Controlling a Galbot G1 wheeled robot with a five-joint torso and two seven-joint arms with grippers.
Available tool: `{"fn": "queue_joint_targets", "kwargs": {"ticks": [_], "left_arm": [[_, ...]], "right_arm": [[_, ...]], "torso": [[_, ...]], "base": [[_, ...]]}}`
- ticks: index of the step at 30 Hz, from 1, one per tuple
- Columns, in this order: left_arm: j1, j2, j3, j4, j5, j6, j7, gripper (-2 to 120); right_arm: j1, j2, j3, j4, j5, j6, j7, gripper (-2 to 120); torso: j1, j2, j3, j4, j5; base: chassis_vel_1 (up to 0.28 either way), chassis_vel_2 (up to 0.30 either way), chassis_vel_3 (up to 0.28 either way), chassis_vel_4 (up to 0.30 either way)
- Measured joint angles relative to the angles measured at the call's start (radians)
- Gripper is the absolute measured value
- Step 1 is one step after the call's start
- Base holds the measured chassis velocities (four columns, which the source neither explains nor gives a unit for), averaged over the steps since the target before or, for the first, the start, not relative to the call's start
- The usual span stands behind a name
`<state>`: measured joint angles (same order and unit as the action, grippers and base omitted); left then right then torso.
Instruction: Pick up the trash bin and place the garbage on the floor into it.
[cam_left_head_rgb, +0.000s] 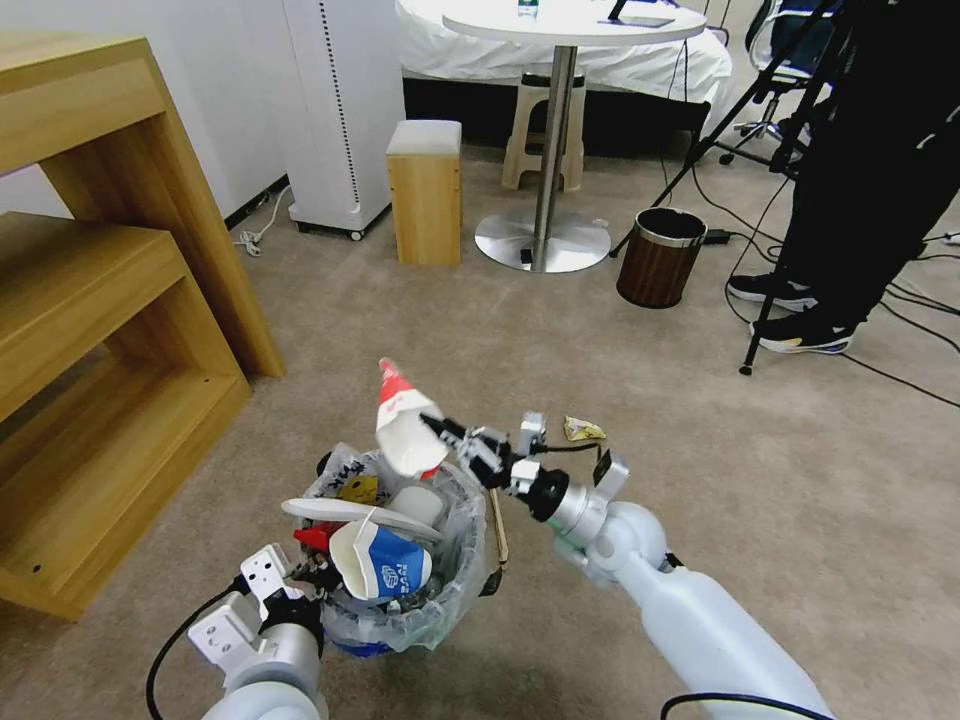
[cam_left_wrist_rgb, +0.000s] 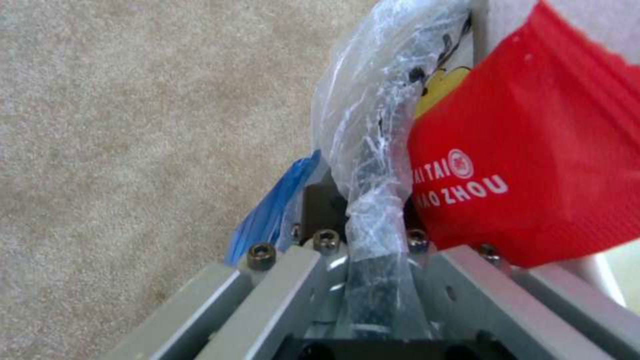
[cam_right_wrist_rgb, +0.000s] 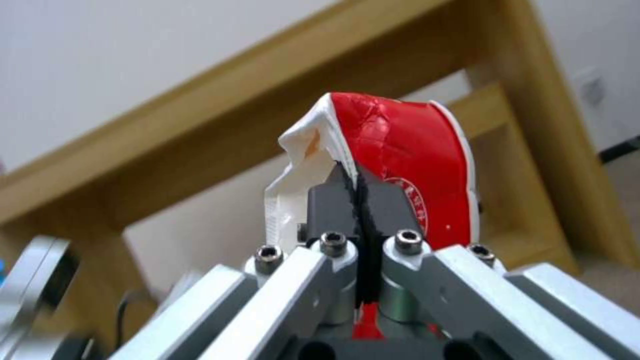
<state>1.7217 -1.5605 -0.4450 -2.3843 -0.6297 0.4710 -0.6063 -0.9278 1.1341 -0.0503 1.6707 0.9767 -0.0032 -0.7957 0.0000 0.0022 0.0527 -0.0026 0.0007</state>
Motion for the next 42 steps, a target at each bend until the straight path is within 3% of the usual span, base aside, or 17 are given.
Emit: {"fn": "queue_joint_targets", "kwargs": {"ticks": [9, 18, 24, 27, 28, 31, 37, 42], "left_arm": [[0.013, -0.004, 0.005, -0.015, 0.012, 0.000, 0.002, 0], [0.023, -0.004, 0.001, -0.023, 0.018, -0.001, 0.003, 0], [0.021, 0.000, -0.011, -0.024, 0.018, -0.005, 0.003, 0], [0.013, 0.001, -0.017, -0.021, 0.025, -0.010, 0.010, 0], [0.013, 0.001, -0.017, -0.021, 0.025, -0.010, 0.010, 0], [0.010, 0.005, -0.018, -0.024, 0.026, -0.011, 0.013, 0], [0.002, 0.013, -0.024, -0.029, 0.018, -0.011, 0.014, 0], [-0.008, 0.029, -0.042, -0.033, 0.008, -0.003, 0.019, 0]], "right_arm": [[-0.035, -0.047, 0.043, 0.003, -0.146, -0.073, -0.037, 3], [-0.060, -0.085, 0.110, 0.058, -0.273, -0.122, 0.011, 37], [-0.078, -0.089, 0.185, 0.125, -0.167, -0.061, 0.078, 58], [-0.121, 0.011, 0.336, 0.197, -0.130, -0.008, 0.268, 72], [-0.121, 0.011, 0.336, 0.197, -0.130, -0.008, 0.268, 72], [-0.219, 0.109, 0.507, 0.219, -0.279, 0.093, 0.471, 87], [-0.364, 0.139, 0.671, 0.245, -0.393, 0.149, 0.548, 100], [-0.449, 0.172, 0.822, 0.263, -0.435, 0.180, 0.549, 100]], "torso": [[0.000, 0.000, 0.000, 0.0000, 0.0001], [0.000, 0.000, 0.000, 0.0002, 0.0002], [0.000, 0.000, 0.000, 0.0001, 0.0000], [0.000, 0.000, 0.000, 0.0003, -0.0001], [0.000, 0.000, 0.000, 0.0003, -0.0001], [0.000, 0.000, 0.000, 0.0003, 0.0002], [0.000, 0.000, 0.000, -0.0004, 0.0001], [0.000, 0.000, 0.000, 0.0000, 0.0000]], "base": [[0.000, 0.000, 0.000, 0.000], [0.000, 0.000, 0.000, 0.000], [0.000, 0.000, 0.000, 0.000], [0.000, 0.000, 0.000, 0.000], [0.000, 0.000, 0.000, 0.000], [0.000, 0.000, 0.000, 0.000], [0.000, 0.000, 0.000, 0.000], [0.000, 0.000, 0.000, 0.000]]}}
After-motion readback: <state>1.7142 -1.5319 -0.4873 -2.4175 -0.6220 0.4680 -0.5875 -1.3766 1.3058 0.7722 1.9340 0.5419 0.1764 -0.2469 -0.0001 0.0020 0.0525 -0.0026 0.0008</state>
